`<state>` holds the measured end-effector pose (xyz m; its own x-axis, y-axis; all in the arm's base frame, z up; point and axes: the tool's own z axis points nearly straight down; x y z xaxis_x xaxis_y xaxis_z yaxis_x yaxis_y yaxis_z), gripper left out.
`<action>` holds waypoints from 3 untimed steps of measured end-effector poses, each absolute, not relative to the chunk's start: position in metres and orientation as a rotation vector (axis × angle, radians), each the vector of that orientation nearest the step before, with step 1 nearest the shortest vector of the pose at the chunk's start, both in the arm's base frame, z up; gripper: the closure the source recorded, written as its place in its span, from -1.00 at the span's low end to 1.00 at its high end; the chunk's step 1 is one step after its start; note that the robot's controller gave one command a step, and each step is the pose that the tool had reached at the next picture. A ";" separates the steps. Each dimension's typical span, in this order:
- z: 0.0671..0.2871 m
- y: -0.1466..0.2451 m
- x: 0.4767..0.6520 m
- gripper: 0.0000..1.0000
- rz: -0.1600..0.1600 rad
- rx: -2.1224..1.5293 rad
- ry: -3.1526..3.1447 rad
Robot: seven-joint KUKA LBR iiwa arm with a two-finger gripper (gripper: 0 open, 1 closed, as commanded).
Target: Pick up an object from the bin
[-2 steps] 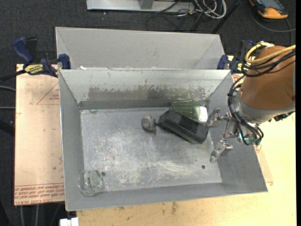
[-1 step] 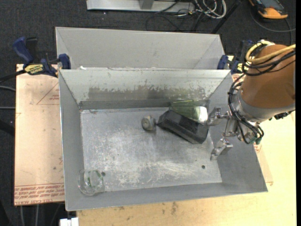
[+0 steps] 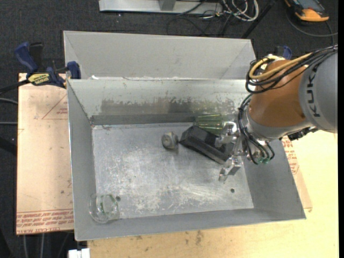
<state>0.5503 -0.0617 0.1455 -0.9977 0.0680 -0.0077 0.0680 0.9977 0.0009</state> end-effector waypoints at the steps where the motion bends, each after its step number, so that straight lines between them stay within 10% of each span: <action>1: 0.147 -0.052 0.584 -1.00 0.000 0.010 3.140; 2: 0.152 -0.056 0.595 -1.00 0.002 0.140 3.134; 3: 0.080 -0.047 0.606 -1.00 -0.002 0.120 3.120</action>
Offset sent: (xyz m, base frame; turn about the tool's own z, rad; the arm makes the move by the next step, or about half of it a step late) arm 0.0491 0.0007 -0.0118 0.1395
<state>0.6059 -0.0475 0.0802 -0.9968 0.0770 -0.0194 0.0770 0.9970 -0.0004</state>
